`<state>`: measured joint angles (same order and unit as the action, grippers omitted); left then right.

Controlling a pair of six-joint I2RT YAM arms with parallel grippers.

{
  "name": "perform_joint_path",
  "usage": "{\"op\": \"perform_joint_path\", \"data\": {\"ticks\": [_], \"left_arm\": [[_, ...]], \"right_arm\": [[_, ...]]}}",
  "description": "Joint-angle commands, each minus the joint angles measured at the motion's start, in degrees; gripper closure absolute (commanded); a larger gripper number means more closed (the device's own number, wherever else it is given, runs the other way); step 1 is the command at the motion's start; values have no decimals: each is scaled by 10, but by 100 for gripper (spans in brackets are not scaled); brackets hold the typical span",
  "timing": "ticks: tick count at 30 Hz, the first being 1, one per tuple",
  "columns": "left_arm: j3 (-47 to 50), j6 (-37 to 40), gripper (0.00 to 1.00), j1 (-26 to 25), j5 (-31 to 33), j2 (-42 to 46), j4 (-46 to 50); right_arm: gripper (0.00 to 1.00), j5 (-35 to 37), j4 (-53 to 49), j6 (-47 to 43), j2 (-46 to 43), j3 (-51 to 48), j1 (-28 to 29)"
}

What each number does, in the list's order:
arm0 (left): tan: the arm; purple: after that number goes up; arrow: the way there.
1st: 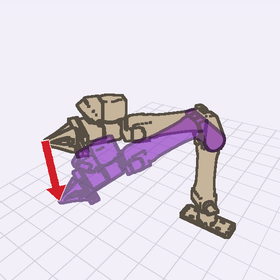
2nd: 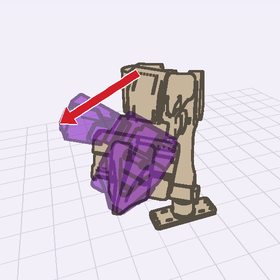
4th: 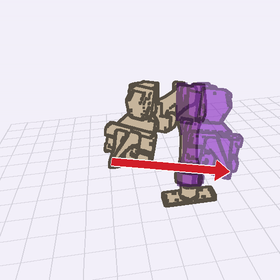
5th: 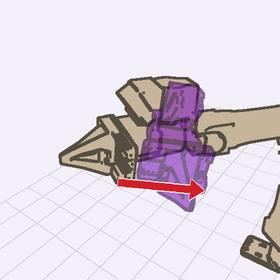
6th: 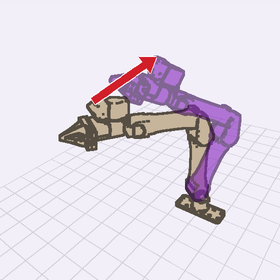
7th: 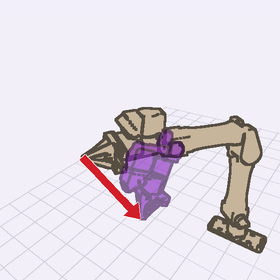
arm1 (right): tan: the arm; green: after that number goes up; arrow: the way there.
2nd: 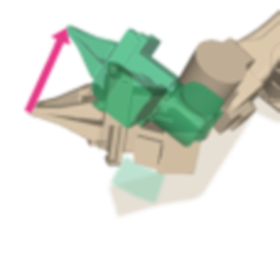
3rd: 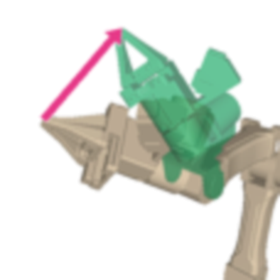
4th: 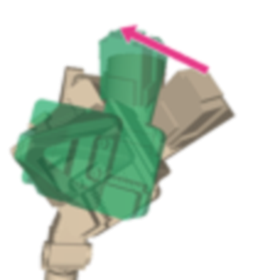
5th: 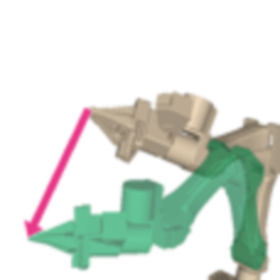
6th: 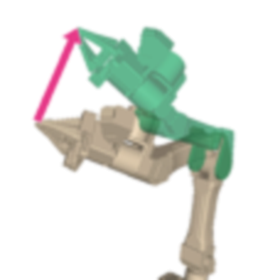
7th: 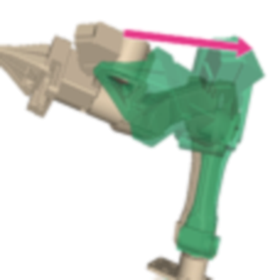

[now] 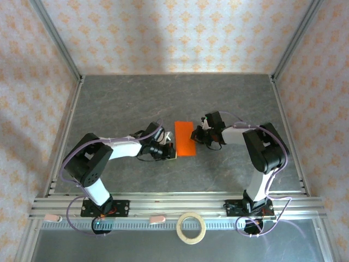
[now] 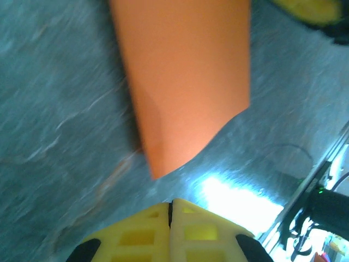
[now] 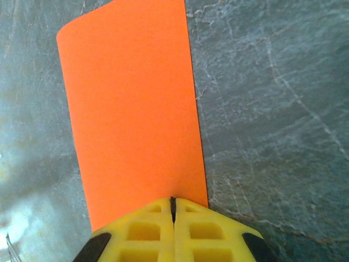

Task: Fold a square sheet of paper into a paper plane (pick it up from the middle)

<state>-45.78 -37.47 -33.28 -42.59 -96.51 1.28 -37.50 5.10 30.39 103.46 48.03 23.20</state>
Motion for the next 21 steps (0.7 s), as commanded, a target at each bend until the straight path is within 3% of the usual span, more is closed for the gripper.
{"op": "perform_joint_path", "data": {"ticks": [1, 12, 21], "left_arm": [[-63, -18, 100, 2, 8, -9, 5], [-137, -41, 100, 20, -5, -135, -27], [-26, 18, 100, 21, 19, -121, 5]], "right_arm": [[100, 96, -124, -9, 39, -43, -4], [100, 93, -120, -7, 40, -44, -4], [100, 91, -119, -5, 43, -43, -5]]}}
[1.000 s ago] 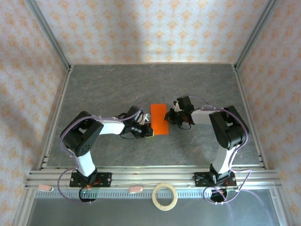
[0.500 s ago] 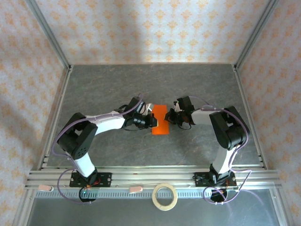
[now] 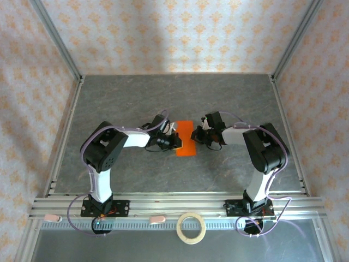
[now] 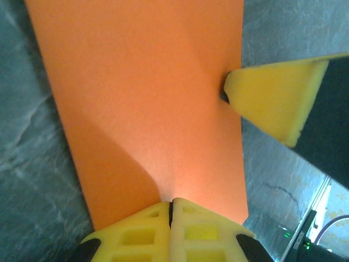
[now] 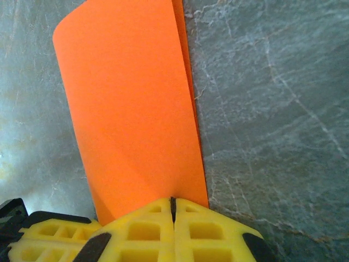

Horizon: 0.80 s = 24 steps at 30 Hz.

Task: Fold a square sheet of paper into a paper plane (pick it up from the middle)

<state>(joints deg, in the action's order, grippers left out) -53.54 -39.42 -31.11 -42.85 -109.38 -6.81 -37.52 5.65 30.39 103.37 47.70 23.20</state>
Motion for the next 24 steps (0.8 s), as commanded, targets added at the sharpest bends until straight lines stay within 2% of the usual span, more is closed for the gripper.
{"op": "perform_joint_path", "data": {"ticks": [1, 7, 13, 18, 24], "left_arm": [[59, 50, 100, -1, 27, 18, 98], [82, 125, 100, -11, 30, 76, 161], [38, 141, 100, -22, 88, 110, 234], [9, 72, 100, -22, 70, 135, 162], [-20, 16, 100, -23, 15, 93, 56]], "right_arm": [[100, 92, -124, -6, 44, -39, -4], [100, 92, -125, -7, 46, -39, -5], [100, 93, -125, -7, 46, -40, -5], [100, 94, -126, -7, 44, -39, -5], [100, 95, -126, -4, 40, -38, -5]]}}
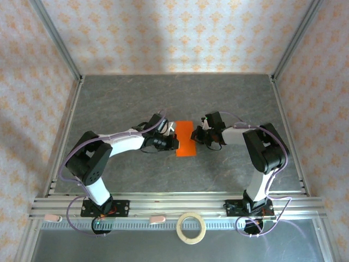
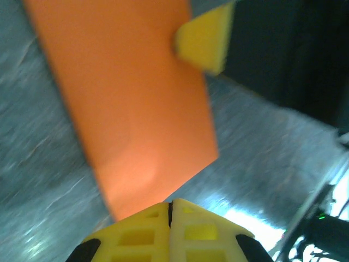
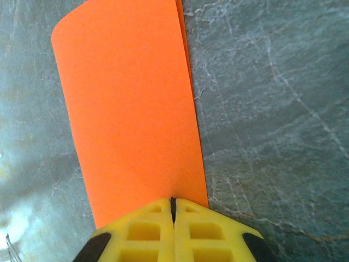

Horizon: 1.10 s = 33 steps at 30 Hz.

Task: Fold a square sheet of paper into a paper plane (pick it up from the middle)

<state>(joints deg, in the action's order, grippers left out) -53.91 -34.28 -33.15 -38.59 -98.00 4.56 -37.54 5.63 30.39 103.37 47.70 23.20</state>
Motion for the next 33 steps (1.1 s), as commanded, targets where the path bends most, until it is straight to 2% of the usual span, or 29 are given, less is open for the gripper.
{"op": "perform_joint_path", "data": {"ticks": [1, 4, 10, 17, 22, 28, 33], "left_arm": [[-21, -35, 100, -3, -30, -34, -58], [-28, -23, 100, -5, -42, -67, -44], [8, 31, 100, -11, -23, -74, 11], [71, 100, 100, -15, 6, -34, 66], [62, 122, 100, -18, 30, -8, 101], [19, 86, 100, -4, 26, 22, 75], [-12, -4, 100, 48, -50, -22, -31]], "right_arm": [[100, 95, -126, -5, 40, -39, -5], [100, 95, -126, -4, 41, -37, -5], [100, 98, -119, 1, 41, -45, -5], [100, 99, -115, 1, 44, -50, -5], [100, 96, -112, 3, 47, -50, -5], [100, 93, -117, -6, 44, -47, -4], [100, 93, -127, -14, 41, -40, -4]]}}
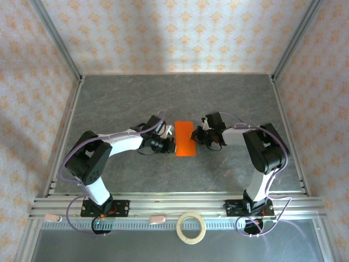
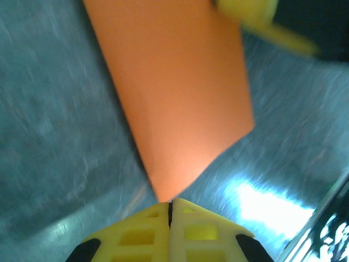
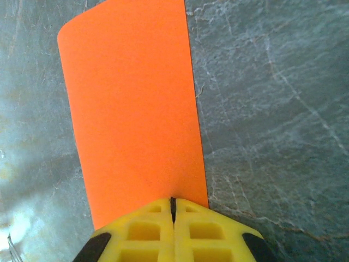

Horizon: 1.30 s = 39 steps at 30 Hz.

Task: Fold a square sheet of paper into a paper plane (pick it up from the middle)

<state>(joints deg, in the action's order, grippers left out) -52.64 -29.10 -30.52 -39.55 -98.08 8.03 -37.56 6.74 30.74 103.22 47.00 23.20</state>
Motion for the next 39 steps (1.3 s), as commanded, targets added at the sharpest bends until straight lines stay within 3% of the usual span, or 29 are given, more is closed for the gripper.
{"op": "perform_joint_path", "data": {"ticks": [1, 8, 20, 29, 32, 39], "left_arm": [[-37, -64, 100, 25, -49, -32, -79], [-118, -61, 100, 23, -82, -134, -68], [-54, 24, 100, 23, 27, -162, 23], [-108, -34, 100, 29, -12, -95, -29], [-127, -67, 100, 38, -57, -111, -73], [-176, -53, 100, 40, -38, -178, -52]], "right_arm": [[100, 93, -138, -18, 43, -32, -4], [100, 92, -140, -19, 45, -29, -4], [100, 94, -137, -16, 48, -33, -4], [100, 95, -143, -19, 44, -30, -4], [100, 94, -142, -17, 43, -31, -4], [100, 83, -127, -13, 44, -34, -4]]}}
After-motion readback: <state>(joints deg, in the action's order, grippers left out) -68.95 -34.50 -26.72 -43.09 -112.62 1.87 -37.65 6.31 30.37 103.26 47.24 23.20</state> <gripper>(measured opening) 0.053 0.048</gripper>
